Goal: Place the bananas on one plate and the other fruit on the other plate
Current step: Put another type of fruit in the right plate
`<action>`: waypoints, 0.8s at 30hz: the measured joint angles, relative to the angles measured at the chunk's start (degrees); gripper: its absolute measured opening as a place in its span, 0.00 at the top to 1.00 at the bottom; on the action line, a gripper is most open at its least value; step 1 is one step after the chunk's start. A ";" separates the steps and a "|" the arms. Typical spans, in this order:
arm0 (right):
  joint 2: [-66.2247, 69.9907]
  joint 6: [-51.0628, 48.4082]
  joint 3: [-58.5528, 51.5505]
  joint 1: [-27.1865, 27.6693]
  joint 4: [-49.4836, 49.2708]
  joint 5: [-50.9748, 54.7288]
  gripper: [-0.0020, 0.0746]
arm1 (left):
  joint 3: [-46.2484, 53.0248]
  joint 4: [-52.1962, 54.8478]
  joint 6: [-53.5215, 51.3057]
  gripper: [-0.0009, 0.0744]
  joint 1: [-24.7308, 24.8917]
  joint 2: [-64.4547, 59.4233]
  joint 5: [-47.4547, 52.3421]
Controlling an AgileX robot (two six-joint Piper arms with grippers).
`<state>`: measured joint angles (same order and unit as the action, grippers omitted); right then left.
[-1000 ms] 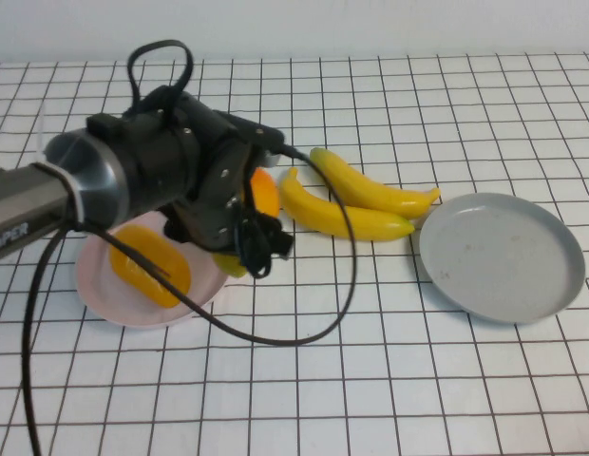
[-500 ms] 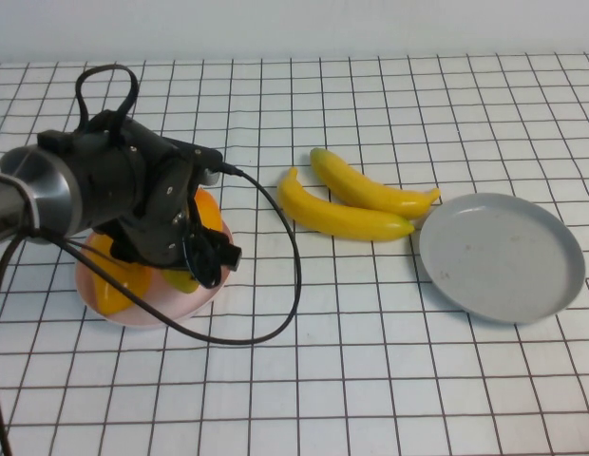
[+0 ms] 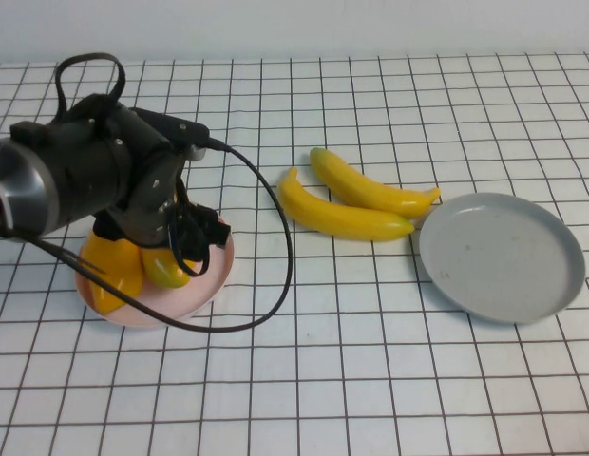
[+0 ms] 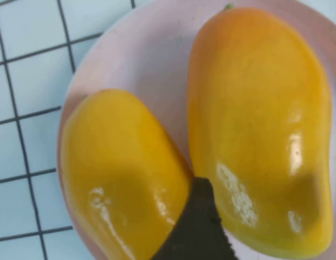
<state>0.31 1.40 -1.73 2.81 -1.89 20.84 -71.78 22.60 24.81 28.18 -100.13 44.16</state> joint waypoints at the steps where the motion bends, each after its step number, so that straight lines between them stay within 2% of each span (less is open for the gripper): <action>1: 0.00 0.00 0.00 0.00 0.00 0.00 0.99 | 0.00 0.21 0.23 0.30 0.24 0.49 0.25; 5: 0.00 0.00 0.00 0.00 0.00 0.00 0.99 | 0.00 1.86 1.49 0.31 0.85 2.97 0.51; 7: 0.00 0.00 0.00 0.00 0.00 0.00 0.99 | 0.59 3.73 1.62 0.38 1.40 4.72 0.27; 8: 0.00 0.00 0.00 0.00 0.00 0.00 0.99 | 1.27 4.90 1.72 0.44 1.85 6.00 -0.20; 12: 0.00 0.00 0.00 0.00 0.00 0.00 0.99 | 4.63 7.56 1.95 0.83 4.03 11.21 -1.81; 14: 0.00 0.00 0.00 0.00 0.00 0.00 0.99 | 6.54 7.74 2.10 0.92 5.36 13.89 -1.81; 18: 0.00 0.00 0.00 0.00 -0.13 0.00 0.99 | 11.22 8.11 3.94 0.97 9.20 19.98 -1.67; 24: 0.00 0.00 0.00 0.00 -0.13 0.00 1.00 | 16.37 8.11 9.00 0.98 19.12 30.62 -3.86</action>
<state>0.31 1.40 -1.73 2.81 -2.03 20.84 -55.41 30.70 33.81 47.30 -69.51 40.30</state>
